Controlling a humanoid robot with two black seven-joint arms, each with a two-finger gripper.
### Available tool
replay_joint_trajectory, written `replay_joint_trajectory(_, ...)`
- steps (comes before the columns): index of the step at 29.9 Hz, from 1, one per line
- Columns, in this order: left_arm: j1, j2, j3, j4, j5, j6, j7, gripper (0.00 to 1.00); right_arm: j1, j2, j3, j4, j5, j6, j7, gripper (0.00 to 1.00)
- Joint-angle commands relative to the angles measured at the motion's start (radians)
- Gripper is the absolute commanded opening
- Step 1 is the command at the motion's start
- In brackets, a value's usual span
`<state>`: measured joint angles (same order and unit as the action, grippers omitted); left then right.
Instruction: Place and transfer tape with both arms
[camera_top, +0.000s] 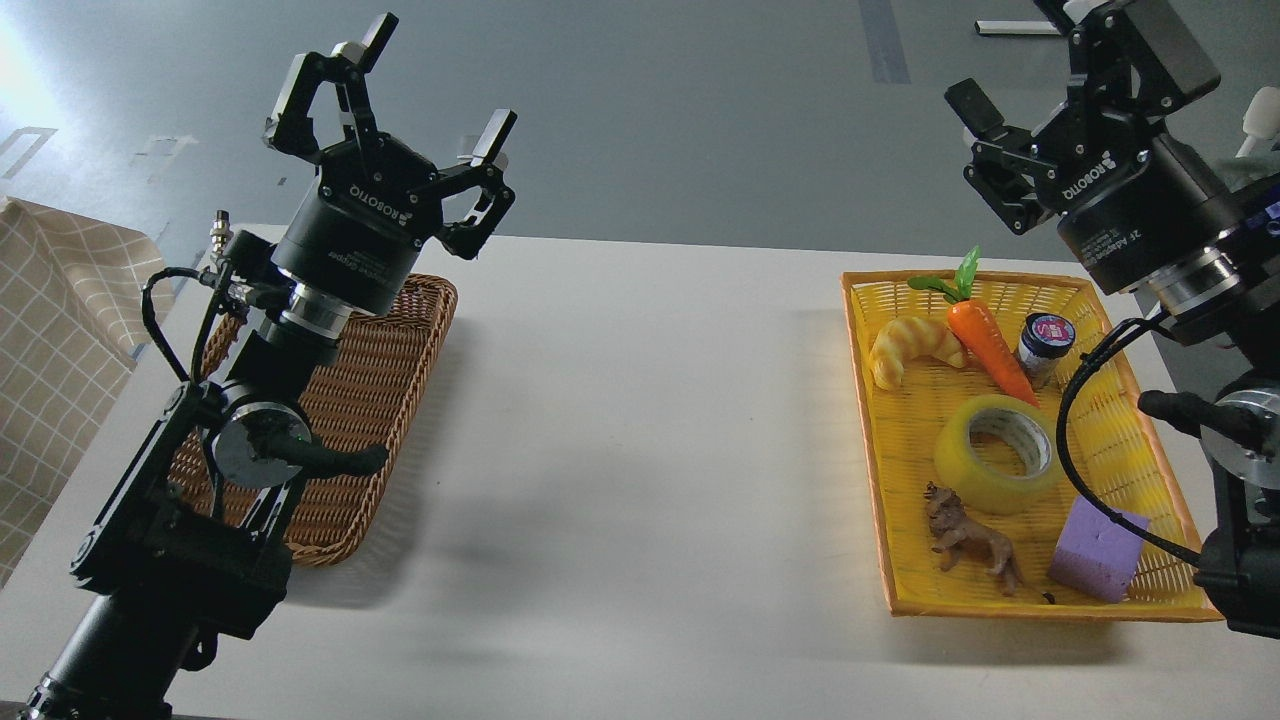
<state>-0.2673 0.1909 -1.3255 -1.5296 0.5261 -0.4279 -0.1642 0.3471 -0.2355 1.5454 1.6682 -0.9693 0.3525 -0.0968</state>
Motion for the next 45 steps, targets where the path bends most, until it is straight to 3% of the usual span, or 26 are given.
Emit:
replay_joint_trajectory(1, 0.000, -0.004, 0.000, 0.000, 0.000, 0.000, 0.000, 1.00, -0.023, -0.063, 0.002, 0.015, 0.000, -0.063, 0.003, 0.94)
replay_joint_trajectory(12, 0.002, -0.005, 0.002, 0.000, 0.000, 0.015, 0.003, 1.00, -0.094, -0.430, 0.009, 0.036, -0.003, -0.056, -0.032, 0.95)
replay_joint_trajectory(16, 0.002, -0.005, 0.002, 0.000, 0.000, 0.017, 0.003, 1.00, -0.163, -0.514, 0.009, 0.039, -0.116, -0.053, -0.028, 0.95)
replay_joint_trajectory(22, 0.000, 0.001, 0.005, 0.000, 0.000, 0.017, 0.005, 1.00, -0.212, -0.519, 0.085, 0.061, -0.190, -0.056, -0.023, 0.98)
replay_joint_trajectory(29, 0.003, 0.007, 0.008, -0.001, 0.002, 0.017, 0.006, 1.00, -0.244, -0.371, 0.306, 0.062, -0.102, -0.047, -0.032, 1.00)
replay_joint_trajectory(34, 0.005, 0.010, 0.014, -0.001, 0.006, 0.017, 0.012, 1.00, -0.246, -0.366, 0.397, 0.038, -0.055, 0.071, -0.017, 1.00)
replay_joint_trajectory(36, 0.005, 0.009, 0.014, -0.003, 0.008, 0.015, 0.015, 1.00, -0.250, -0.364, 0.421, 0.013, -0.055, 0.123, 0.020, 1.00)
replay_joint_trajectory(38, 0.005, 0.010, 0.014, -0.006, 0.008, 0.015, 0.017, 1.00, -0.267, -0.325, 0.430, -0.007, -0.055, 0.118, 0.101, 1.00)
replay_joint_trajectory(40, 0.005, 0.012, 0.014, -0.007, 0.008, 0.017, 0.017, 1.00, -0.280, -0.271, 0.432, -0.002, -0.055, 0.120, 0.149, 1.00)
replay_joint_trajectory(42, 0.006, 0.013, 0.014, -0.009, 0.008, 0.017, 0.017, 1.00, -0.292, -0.242, 0.441, -0.001, -0.061, 0.109, 0.157, 1.00)
replay_joint_trajectory(45, 0.011, 0.016, 0.015, -0.021, 0.009, 0.017, 0.017, 1.00, -0.370, -0.295, 0.435, 0.011, -0.077, 0.112, 0.143, 1.00)
